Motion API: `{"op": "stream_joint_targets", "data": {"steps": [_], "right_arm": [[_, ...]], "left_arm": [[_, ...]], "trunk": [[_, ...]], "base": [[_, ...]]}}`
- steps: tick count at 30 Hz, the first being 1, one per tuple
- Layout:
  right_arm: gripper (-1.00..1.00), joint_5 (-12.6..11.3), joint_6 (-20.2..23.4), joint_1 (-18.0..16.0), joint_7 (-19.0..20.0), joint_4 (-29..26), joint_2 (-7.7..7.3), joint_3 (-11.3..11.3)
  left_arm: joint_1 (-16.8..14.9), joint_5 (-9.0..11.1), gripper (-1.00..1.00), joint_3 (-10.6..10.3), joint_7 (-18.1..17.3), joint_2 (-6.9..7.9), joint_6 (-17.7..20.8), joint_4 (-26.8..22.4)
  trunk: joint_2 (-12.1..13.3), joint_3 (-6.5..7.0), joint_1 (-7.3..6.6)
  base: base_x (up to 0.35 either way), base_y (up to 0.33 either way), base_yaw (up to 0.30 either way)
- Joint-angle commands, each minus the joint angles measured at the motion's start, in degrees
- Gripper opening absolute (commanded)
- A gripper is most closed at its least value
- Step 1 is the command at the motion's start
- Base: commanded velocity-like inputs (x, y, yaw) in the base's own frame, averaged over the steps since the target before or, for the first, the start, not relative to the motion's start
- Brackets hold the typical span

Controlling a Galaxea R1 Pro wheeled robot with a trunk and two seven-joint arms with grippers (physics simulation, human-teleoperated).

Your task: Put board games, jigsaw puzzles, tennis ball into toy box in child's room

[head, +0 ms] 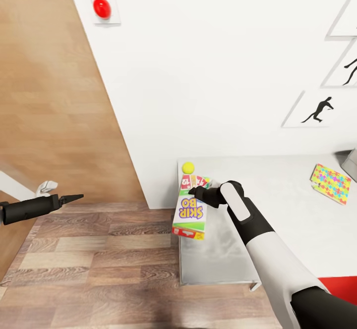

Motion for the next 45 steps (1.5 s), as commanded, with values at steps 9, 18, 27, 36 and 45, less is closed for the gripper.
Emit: {"op": "stream_joint_targets", "data": {"steps": [9,18,27,36,45], "right_arm": [[1.0,-0.6,0.0,0.0,-0.6,0.0,0.05,0.1],[1.0,-0.6,0.0,0.0,-0.6,0.0,0.0,0.1],[1.0,-0.6,0.0,0.0,-0.6,-0.1,-0.16,0.0],[1.0,-0.6,0.0,0.0,-0.6,-0.1,-0.49,0.0],[1.0,-0.6,0.1,0.1,-0.6,-0.3,-0.62,-0.2]], "left_arm": [[0.0,0.2,1.0,0.0,-0.1,0.01,0.3,0.0],[0.0,0.2,1.0,0.0,-0.1,0.01,0.3,0.0],[0.0,0.2,1.0,0.0,-0.1,0.01,0.3,0.0],[0.0,0.2,1.0,-0.1,-0.2,0.01,0.2,-0.2],[0.0,0.2,1.0,-0.1,-0.2,0.01,0.3,-0.2]], "trunk": [[-0.1,-0.09,0.03],[-0.1,-0.09,0.03],[-0.1,-0.09,0.03],[-0.1,-0.09,0.03],[-0.1,-0.09,0.03]], "base": [[-0.021,0.027,0.0],[-0.017,0.058,0.0],[0.0,0.022,0.0],[0.0,-0.131,0.0],[0.0,-0.044,0.0]]}}
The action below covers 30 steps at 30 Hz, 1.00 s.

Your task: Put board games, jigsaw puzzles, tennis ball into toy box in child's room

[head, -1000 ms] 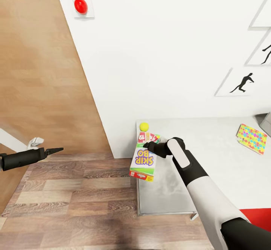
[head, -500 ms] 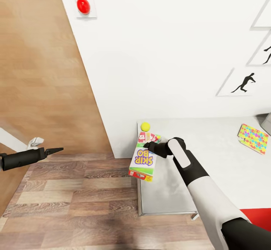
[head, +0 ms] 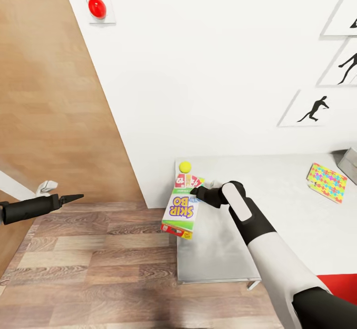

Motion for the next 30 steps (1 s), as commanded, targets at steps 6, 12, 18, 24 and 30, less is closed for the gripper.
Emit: {"op": "stream_joint_targets", "data": {"steps": [6,12,18,24,30], "right_arm": [[1.0,-0.6,0.0,1.0,-0.8,-1.8,-0.01,-0.2],[1.0,-0.6,0.8,5.3,-1.1,-11.7,-0.09,-0.4],[1.0,-0.7,2.4,11.4,-1.3,-22.0,-0.54,-2.1],[1.0,-0.7,3.4,19.0,-1.2,-31.0,-1.96,-4.4],[1.0,-0.9,3.3,27.1,-1.0,-37.1,-3.97,-5.6]], "left_arm": [[0.0,0.2,1.0,0.0,-0.1,0.01,0.3,0.0],[0.0,0.2,1.0,0.0,-0.1,0.01,0.3,0.0],[0.0,0.2,1.0,0.0,-0.2,0.01,0.3,0.0],[0.0,0.2,1.0,0.0,-0.3,0.01,0.3,0.0],[0.0,0.2,1.0,0.0,-0.4,0.01,0.3,-0.1]], "trunk": [[-0.1,-0.09,0.03],[-0.1,-0.09,0.03],[-0.1,-0.09,0.03],[-0.1,-0.09,0.03],[-0.1,-0.09,0.03]], "base": [[0.0,-0.002,0.0],[0.0,0.0,0.0],[0.0,0.0,0.0],[0.0,0.0,0.0],[0.0,0.0,0.0]]}}
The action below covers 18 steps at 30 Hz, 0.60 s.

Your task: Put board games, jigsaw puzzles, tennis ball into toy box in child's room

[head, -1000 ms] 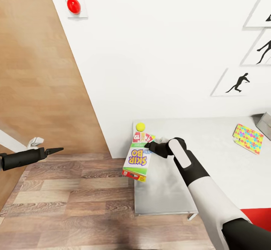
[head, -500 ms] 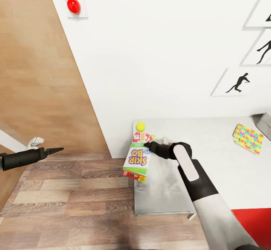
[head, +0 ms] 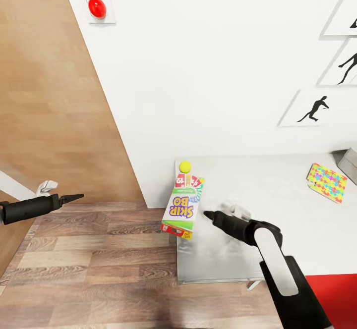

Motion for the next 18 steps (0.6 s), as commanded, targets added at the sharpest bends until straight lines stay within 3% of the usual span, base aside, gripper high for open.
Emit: {"op": "stream_joint_targets", "data": {"steps": [1,6,14,18], "right_arm": [[1.0,-0.6,-0.1,1.5,-0.5,-0.5,-0.15,-0.1],[1.0,-0.7,-0.2,4.4,0.2,-1.1,-0.47,-0.3],[1.0,-2.0,3.5,4.9,1.3,-1.3,-0.51,-1.5],[1.0,-4.7,6.1,4.8,6.3,-1.3,-0.53,-3.3]], "left_arm": [[0.0,0.1,1.0,0.0,-0.1,0.01,0.3,0.0],[0.0,0.1,1.0,0.0,-0.1,0.0,0.3,0.0],[0.0,0.2,1.0,0.0,-0.1,-0.07,0.3,-0.2],[0.0,0.2,1.0,0.0,-0.2,-0.08,0.3,-0.2]], "trunk": [[-0.1,-0.08,0.04],[-0.1,-0.08,0.04],[-0.1,-0.08,0.04],[-0.1,-0.08,0.04]], "base": [[0.0,0.0,0.0],[0.0,0.0,0.0],[0.0,0.0,0.0],[0.0,0.0,0.0]]}}
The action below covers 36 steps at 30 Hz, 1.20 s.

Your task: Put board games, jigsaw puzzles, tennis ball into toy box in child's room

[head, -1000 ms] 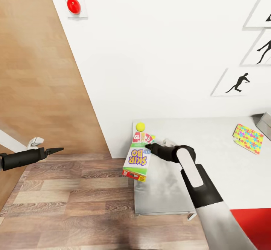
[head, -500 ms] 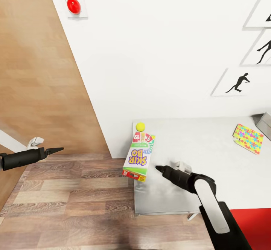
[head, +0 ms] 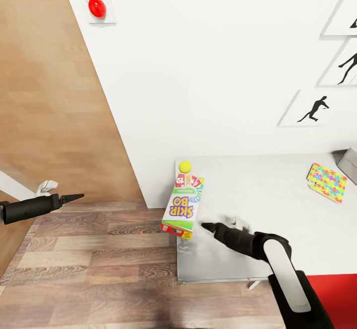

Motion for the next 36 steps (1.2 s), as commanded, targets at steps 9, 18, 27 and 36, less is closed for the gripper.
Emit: {"op": "stream_joint_targets", "data": {"steps": [9,18,27,36], "right_arm": [[1.0,-4.1,4.7,0.2,20.3,-0.1,-0.21,-4.1],[1.0,-4.3,4.7,5.2,29.5,0.0,-1.65,-7.6],[1.0,-4.3,4.7,7.1,31.9,0.0,-1.27,-9.2],[1.0,-4.4,4.7,7.1,33.4,0.0,-1.74,-9.2]], "left_arm": [[0.0,0.2,1.0,0.0,-0.1,0.01,0.3,0.0],[0.0,0.2,1.0,0.0,-0.1,0.01,0.3,0.0],[0.0,0.2,1.0,-2.0,0.0,-0.08,0.3,0.1],[-0.1,0.1,1.0,-2.6,0.5,-3.06,0.3,2.1]], "trunk": [[-0.1,-0.09,0.03],[-0.1,-0.09,0.03],[-0.1,-0.09,0.03],[-0.1,-0.09,0.03]], "base": [[0.0,0.0,0.0],[0.0,0.0,0.0],[0.0,0.0,0.0],[0.0,0.0,0.0]]}}
